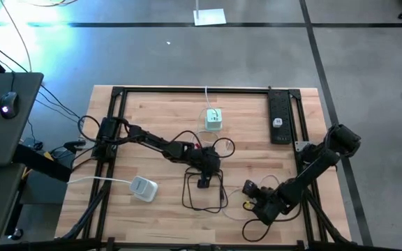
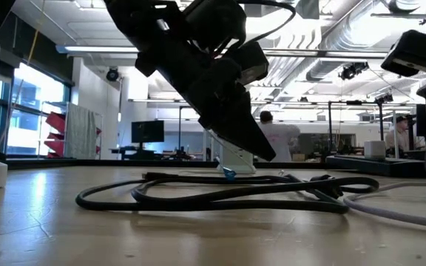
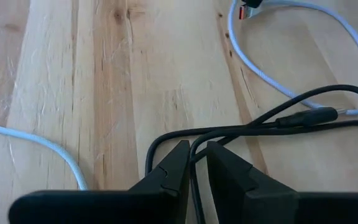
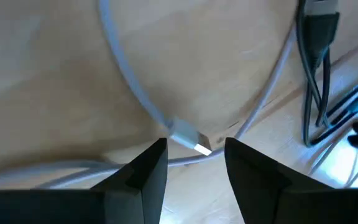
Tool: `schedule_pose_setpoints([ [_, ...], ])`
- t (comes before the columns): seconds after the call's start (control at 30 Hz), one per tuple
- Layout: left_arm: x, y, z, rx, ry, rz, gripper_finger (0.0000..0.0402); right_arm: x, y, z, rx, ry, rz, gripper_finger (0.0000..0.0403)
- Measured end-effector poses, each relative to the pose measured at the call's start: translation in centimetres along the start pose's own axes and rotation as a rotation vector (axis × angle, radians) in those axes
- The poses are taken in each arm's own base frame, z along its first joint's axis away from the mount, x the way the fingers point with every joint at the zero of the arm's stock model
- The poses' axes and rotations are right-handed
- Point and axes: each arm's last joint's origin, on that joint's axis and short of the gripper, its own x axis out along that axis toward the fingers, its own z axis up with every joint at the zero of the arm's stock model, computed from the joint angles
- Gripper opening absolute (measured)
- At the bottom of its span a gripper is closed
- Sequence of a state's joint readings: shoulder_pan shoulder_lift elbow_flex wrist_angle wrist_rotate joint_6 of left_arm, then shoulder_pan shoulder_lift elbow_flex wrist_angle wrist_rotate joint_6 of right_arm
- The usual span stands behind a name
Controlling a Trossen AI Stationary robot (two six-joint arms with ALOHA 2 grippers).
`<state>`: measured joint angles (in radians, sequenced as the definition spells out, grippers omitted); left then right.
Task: Insert USB
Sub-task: Insert the white charger cable into the white charger adapter
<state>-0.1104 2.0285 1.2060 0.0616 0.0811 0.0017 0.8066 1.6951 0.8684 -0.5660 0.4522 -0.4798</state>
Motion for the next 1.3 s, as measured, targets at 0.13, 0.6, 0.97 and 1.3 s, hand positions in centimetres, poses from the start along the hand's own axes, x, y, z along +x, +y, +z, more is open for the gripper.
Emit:
schedule_pose_setpoints([
  [0.13,0.0,0.0,0.0,0.001,-0.001,0.0,0.0035,0.2,-0.2,-0.1,-0.067,-0.029,0.052,0.0142],
  [0.6,0.0,0.0,0.0,0.002,-0.003,-0.001,0.0035,0.8,-1.5,-0.2,-0.074,-0.086,0.066,0.0097],
  [0.97,0.0,0.0,0.0,0.002,-0.003,-0.002,0.0035,1.9,-1.3,0.4,-0.089,-0.069,0.04,0.0007],
  [1.3,0.1,-0.9,0.0,0.065,-0.002,-0.005,0.0035,0.5,-2.7,0.3,0.523,-0.118,-0.09,0.0001],
])
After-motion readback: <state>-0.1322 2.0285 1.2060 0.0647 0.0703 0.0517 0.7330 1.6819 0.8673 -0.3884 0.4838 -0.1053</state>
